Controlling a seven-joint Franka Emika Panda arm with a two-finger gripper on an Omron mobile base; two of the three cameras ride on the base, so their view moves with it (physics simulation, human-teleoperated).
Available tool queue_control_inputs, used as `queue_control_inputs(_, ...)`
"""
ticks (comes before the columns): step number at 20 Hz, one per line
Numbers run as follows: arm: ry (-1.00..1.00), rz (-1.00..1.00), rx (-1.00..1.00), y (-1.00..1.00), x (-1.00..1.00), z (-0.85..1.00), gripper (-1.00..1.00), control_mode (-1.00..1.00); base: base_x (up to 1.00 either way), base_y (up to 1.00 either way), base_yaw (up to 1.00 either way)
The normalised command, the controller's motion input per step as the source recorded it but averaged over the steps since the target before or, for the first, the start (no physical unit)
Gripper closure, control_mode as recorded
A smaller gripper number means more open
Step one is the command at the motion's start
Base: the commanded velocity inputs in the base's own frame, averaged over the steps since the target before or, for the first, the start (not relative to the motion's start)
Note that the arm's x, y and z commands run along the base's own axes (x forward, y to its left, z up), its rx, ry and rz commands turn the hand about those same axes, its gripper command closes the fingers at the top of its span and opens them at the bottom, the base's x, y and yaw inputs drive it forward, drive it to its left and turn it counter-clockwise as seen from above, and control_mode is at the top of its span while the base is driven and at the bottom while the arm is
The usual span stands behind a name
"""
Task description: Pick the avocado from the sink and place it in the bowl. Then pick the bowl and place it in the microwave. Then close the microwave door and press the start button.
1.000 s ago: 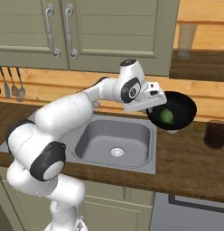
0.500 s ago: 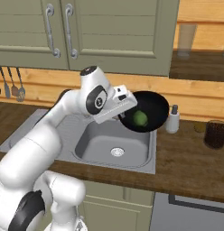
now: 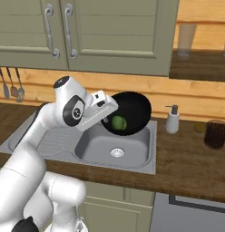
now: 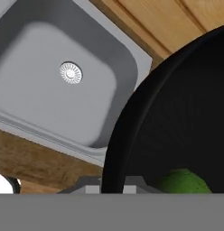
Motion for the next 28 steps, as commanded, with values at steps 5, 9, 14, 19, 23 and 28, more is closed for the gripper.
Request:
queue_control_inputs(5, 0.0, 0.0, 0.0, 0.0, 0.0, 0.0, 1.0, 1.0, -0.32, -0.36, -0.43)
queue_control_inputs(9, 0.0, 0.0, 0.0, 0.0, 0.0, 0.0, 1.0, 1.0, -0.23, -0.48, -0.69)
queue_control_inputs(14, 0.0, 0.0, 0.0, 0.0, 0.0, 0.0, 1.0, 1.0, -0.03, -0.43, -0.78)
queue_control_inputs(19, 0.0, 0.0, 0.0, 0.0, 0.0, 0.0, 1.0, 1.0, 0.0, -0.37, -0.81)
queue_control_inputs(23, 0.0, 0.0, 0.0, 0.0, 0.0, 0.0, 1.0, 1.0, 0.0, -0.38, -0.79)
queue_control_inputs(28, 0.0, 0.0, 0.0, 0.0, 0.0, 0.0, 1.0, 1.0, 0.0, -0.43, -0.79)
